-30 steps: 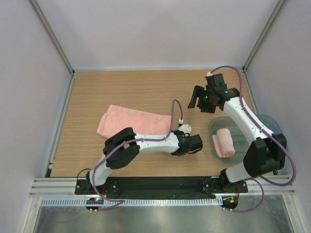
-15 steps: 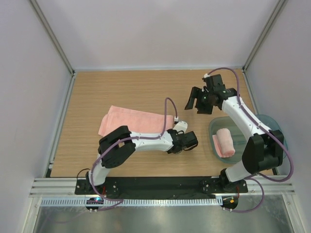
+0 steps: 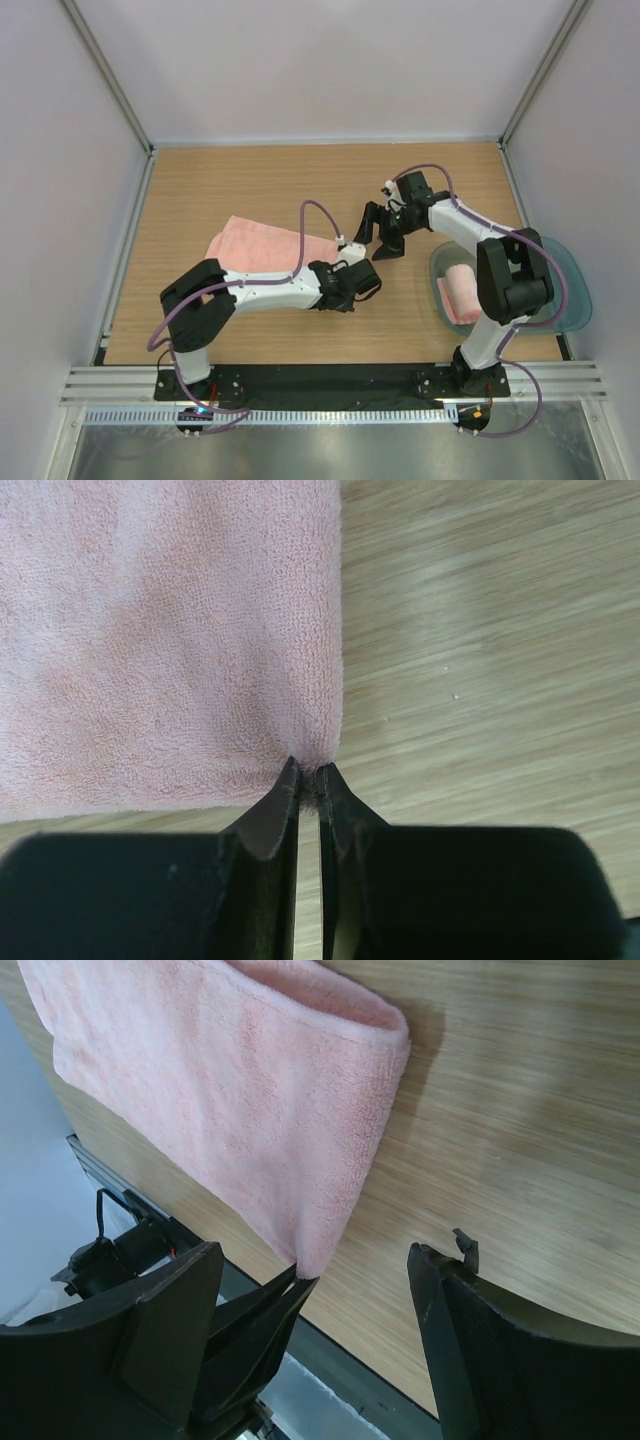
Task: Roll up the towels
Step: Roll the towel
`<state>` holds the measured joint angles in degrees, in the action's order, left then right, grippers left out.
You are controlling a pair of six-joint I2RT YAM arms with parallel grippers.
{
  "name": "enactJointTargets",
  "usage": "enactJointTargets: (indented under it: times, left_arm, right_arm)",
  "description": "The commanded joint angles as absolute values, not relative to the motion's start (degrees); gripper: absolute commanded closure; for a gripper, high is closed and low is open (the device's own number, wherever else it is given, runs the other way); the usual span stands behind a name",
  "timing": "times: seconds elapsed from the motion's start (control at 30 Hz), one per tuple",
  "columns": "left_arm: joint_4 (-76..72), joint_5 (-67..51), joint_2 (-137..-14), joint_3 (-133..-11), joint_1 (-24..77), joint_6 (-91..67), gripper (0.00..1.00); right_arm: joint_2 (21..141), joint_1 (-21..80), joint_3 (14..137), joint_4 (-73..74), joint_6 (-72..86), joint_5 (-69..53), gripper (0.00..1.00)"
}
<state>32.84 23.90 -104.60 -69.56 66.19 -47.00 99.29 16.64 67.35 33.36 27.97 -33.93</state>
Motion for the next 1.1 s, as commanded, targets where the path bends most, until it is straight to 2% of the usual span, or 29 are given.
enactJointTargets:
  times: [0.0,0.3,0.53,0.63,0.7,0.73,0.83,0.87,0.93,1.0,1.03,1.07]
  left_arm:
    - [28.74,21.71,-100.47,-67.95,65.65,-46.41,1.00]
    - [26.99,19.43,-96.25,-65.48,64.95,-47.72,1.00]
    - [26.02,17.67,-91.59,-63.81,63.64,-48.86,1.00]
    - [25.93,16.97,-90.27,-63.02,63.28,-49.04,1.00]
    - [25.93,16.88,-89.83,-62.49,63.11,-49.13,1.00]
    - [26.01,16.79,-89.65,-62.14,63.11,-49.30,1.00]
    - [25.84,16.53,-88.95,-61.00,63.11,-50.10,1.00]
    - [25.58,16.44,-88.68,-60.65,63.11,-50.27,1.00]
    - [25.31,16.17,-87.98,-59.68,63.11,-50.71,1.00]
    - [25.22,16.00,-87.37,-58.89,63.11,-50.89,1.00]
    - [25.22,15.74,-87.19,-58.71,63.11,-50.89,1.00]
    - [25.14,15.30,-86.93,-58.54,63.11,-50.80,1.00]
  right_arm:
    - [100.62,18.19,65.31,29.02,29.97,-37.09,0.18]
    - [106.69,21.36,63.55,22.51,32.43,-37.97,0.20]
    - [111.27,21.44,63.54,18.90,32.87,-37.62,0.29]
    - [111.53,21.36,64.42,18.90,33.13,-36.65,0.42]
    - [111.62,21.36,65.21,19.60,33.05,-35.95,0.56]
    - [111.71,21.36,66.17,20.12,32.87,-35.77,0.70]
    - [111.45,21.27,67.84,21.79,32.08,-34.37,0.89]
    - [111.10,21.36,68.11,22.67,31.82,-33.58,0.91]
    - [109.87,21.36,68.99,23.90,31.20,-30.87,0.91]
    - [109.08,21.27,70.13,27.15,29.54,-29.01,0.82]
    - [108.90,21.36,71.44,28.29,28.84,-28.05,0.69]
    - [108.64,21.27,72.24,31.17,27.52,-24.73,0.48]
